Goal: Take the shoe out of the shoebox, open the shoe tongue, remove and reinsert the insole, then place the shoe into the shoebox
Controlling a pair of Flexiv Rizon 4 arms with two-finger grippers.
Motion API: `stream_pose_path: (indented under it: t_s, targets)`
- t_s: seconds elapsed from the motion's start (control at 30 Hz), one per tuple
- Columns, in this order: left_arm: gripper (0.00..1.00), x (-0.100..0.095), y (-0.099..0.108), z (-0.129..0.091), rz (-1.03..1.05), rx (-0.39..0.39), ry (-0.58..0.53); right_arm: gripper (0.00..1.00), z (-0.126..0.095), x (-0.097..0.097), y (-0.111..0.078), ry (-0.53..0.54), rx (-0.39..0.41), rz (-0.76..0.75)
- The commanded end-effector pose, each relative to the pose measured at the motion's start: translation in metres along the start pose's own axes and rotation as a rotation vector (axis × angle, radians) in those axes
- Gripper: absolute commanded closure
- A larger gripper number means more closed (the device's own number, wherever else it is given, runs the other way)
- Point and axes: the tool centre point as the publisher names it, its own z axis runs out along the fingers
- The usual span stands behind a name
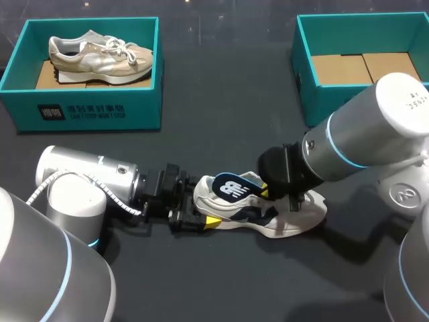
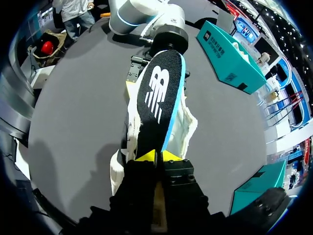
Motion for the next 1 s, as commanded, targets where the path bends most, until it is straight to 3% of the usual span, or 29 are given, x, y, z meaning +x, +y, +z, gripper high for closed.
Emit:
stream_pose_path:
  t_s: [0.03, 0.43, 0.77, 1.0]
  targets:
    - [1.0, -0.003, 0.003, -0.001, 0.0, -0.003, 0.0, 1.0, -0.014, -0.003, 0.002, 0.002, -0.017, -0.032]
    - [1.0, -0.003, 0.003, -0.001, 0.0, -0.003, 0.0, 1.0, -0.004, -0.027, 0.049, 0.101, -0.001, -0.178]
    - [1.0, -0.003, 0.003, -0.001, 0.0, -0.003, 0.0, 1.0, 0.007, -0.025, 0.057, 0.193, -0.021, -0.207]
    - [1.0, -0.003, 0.003, -0.001, 0.0, -0.003, 0.0, 1.0, 0.002, -0.023, 0.064, 0.237, -0.046, -0.218]
